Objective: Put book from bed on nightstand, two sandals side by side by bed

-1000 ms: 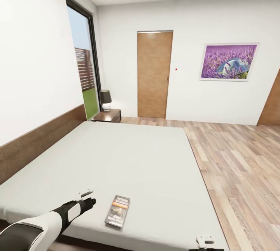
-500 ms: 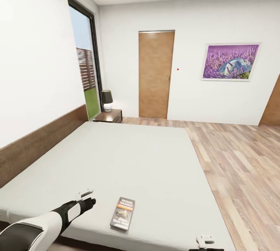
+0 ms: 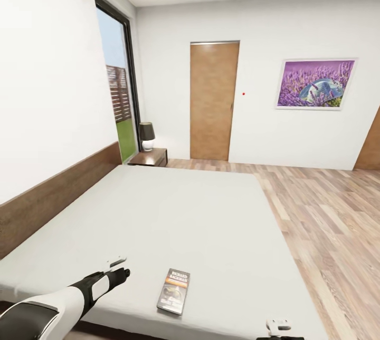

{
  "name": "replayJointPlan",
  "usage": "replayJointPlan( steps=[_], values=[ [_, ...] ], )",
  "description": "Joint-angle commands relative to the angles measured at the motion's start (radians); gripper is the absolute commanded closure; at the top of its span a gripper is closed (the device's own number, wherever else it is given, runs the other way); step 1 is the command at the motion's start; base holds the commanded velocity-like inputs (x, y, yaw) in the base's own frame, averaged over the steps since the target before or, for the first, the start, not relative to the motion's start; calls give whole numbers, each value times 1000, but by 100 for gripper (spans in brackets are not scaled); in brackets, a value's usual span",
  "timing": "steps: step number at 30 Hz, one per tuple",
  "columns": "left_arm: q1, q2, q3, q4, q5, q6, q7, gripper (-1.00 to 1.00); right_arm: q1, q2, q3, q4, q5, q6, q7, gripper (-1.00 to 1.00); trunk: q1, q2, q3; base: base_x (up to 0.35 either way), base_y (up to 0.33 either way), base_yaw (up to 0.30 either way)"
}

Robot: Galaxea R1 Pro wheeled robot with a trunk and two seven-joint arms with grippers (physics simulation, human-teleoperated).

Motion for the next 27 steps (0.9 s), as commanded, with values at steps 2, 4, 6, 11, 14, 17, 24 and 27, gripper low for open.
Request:
replayJointPlan(
  steps=[2, 4, 6, 11, 14, 17, 24, 27],
  values=[
    [-1, 0, -8, 1, 9, 3, 1, -100, 0, -1, 8, -1, -10, 4, 2, -100, 0, -1, -1, 4, 216, 0],
    [-1, 0, -8, 1, 8, 3, 1, -100, -1, -1, 8, -1, -10, 4, 2, -100, 0, -1, -1, 3, 197, 0],
    [-1, 0, -8, 1, 8, 3, 0, -100, -1, -1, 8, -1, -10, 4, 2, -100, 0, -1, -1, 2, 132, 0],
    [-1, -1, -8, 1, 8, 3, 0, -100, -1, -1, 8, -1, -10, 4, 2, -100, 0, -1, -1, 1, 74, -11],
    [-1, 0, -8, 1, 9, 3, 0, -100, -1, -1, 8, -1, -10, 4, 2, -100, 0, -1, -1, 1, 36, -67],
    [-1, -1, -8, 1, 8, 3, 0, -100, -1, -1, 8, -1, -10, 4, 2, -100, 0, -1, -1, 0, 20, -154],
    [-1, -1, -9, 1, 9, 3, 0, -100, -1, -1, 7, -1, -10, 4, 2, -100, 0, -1, -1, 0, 7, -247],
    [-1, -1, -9, 1, 9, 3, 0, -100, -1, -1, 7, -1, -10, 4, 2, -100, 0, -1, -1, 0, 1, -232]
  ],
)
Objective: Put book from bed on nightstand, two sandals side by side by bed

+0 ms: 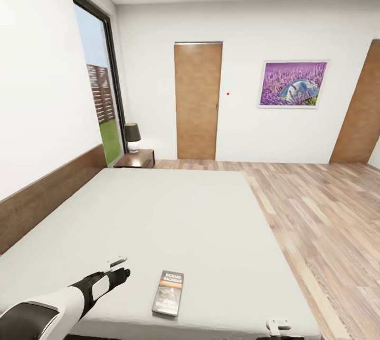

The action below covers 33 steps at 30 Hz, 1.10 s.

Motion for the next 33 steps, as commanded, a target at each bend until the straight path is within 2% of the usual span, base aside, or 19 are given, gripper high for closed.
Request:
replayJointPlan(
  steps=[1, 7, 17, 33],
  values=[
    [-1, 0, -8, 1, 9, 3, 1, -100, -1, 0, 8, -1, -10, 4, 3, -100, 0, -1, -1, 0, 1, -151],
    [-1, 1, -8, 1, 9, 3, 1, -100, -1, 0, 9, -1, -10, 4, 3, -100, 0, -1, -1, 0, 17, -43],
    [-1, 1, -8, 1, 9, 3, 1, -100, 0, 0, 9, -1, -10, 4, 3, -100, 0, -1, -1, 0, 148, -5],
    [-1, 1, -8, 1, 9, 3, 1, -100, 0, 0, 9, -1, -10, 4, 3, -100, 0, -1, -1, 0, 20, 0]
  ],
)
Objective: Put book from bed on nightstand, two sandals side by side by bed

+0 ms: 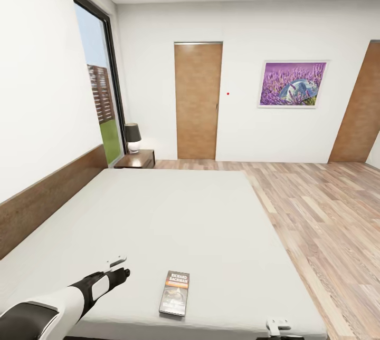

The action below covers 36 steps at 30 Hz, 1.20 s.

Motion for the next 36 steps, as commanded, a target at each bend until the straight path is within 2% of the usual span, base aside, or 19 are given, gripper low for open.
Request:
replayJointPlan(
  steps=[1, 26, 29, 30, 32, 36],
  values=[
    [-1, 0, -8, 1, 9, 3, 1, -100, -1, 0, 8, -1, -10, 4, 3, -100, 0, -1, -1, 0, 2, 0],
    [-1, -3, -9, -7, 6, 12, -7, -100, -1, 2, 8, -4, -7, -1, 1, -100, 0, -1, -1, 0, 0, 0],
    [-1, -4, -9, -8, -2, 13, -8, -100, -1, 1, 7, -5, -6, -2, 0, -100, 0, -1, -1, 0, 0, 0],
    [-1, -6, -8, -10, -28, 14, -10, -100, -1, 0, 6, -8, -6, -2, 0, -100, 0, -1, -1, 0, 0, 0],
    [-1, -6, -7, -12, -33, 21, -10, -100, -1, 0, 6, -9, -6, -1, 0, -100, 0, -1, -1, 0, 0, 0],
    [-1, -6, -6, -41, -37, 78, -8, -100, -4, -1, 5, -13, -6, 2, 0, -100, 0, -1, -1, 0, 0, 0]
  ],
)
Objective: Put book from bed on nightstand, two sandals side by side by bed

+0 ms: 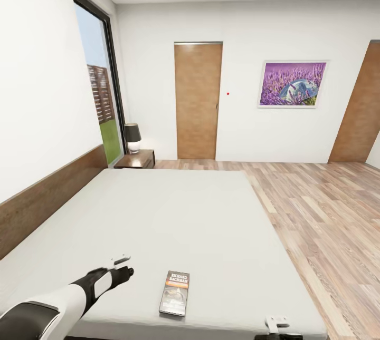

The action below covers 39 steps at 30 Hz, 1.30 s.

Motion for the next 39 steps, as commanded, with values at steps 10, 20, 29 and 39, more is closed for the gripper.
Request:
replayJointPlan(
  steps=[10, 20, 29, 39],
  values=[
    [-1, -14, -8, -275, 7, 285, 94, -100, -62, -39, 8, -190, -10, 149, 2, -100, 0, -1, -1, 0, 0, 0],
    [-7, -111, -8, -335, 8, 436, 204, -100, -98, -134, 5, -447, -12, 330, 0, -100, 0, -1, -1, 0, 0, 0],
    [-35, -182, -7, -341, 11, 568, 244, -100, -181, -158, -208, -559, -6, 493, -1, -100, 0, -1, -1, 0, 0, 0],
    [-162, -222, -5, -335, 15, 656, 262, -100, -266, -161, -351, -729, 3, 692, -2, -100, 0, -1, -1, 0, 0, 0]
  ],
)
